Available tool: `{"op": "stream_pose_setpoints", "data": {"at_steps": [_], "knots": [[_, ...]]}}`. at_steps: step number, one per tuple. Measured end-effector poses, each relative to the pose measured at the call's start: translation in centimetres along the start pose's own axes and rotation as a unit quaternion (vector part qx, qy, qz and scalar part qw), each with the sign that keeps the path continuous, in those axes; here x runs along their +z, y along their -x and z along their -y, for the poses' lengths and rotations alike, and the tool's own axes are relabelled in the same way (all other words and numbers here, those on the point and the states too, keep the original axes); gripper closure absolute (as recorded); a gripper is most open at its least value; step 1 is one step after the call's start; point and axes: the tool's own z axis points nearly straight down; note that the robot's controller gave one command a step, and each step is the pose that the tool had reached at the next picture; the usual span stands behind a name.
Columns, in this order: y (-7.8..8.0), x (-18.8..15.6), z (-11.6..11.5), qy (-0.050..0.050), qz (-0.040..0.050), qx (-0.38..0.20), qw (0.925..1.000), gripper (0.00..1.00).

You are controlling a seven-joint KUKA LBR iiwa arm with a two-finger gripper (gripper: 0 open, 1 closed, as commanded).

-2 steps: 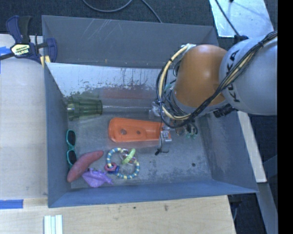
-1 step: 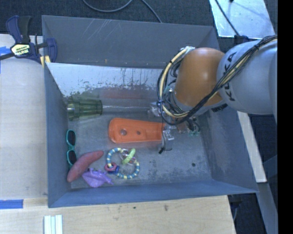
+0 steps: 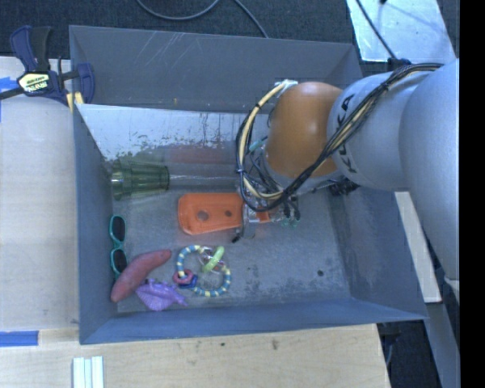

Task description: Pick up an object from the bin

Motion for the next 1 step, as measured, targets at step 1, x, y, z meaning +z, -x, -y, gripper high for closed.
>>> {"op": "stream_pose_setpoints", "data": {"at_steps": [1], "knots": [[0.00, 0.00, 0.00, 0.000, 0.0000, 0.000, 1.0000, 1.00]]}}
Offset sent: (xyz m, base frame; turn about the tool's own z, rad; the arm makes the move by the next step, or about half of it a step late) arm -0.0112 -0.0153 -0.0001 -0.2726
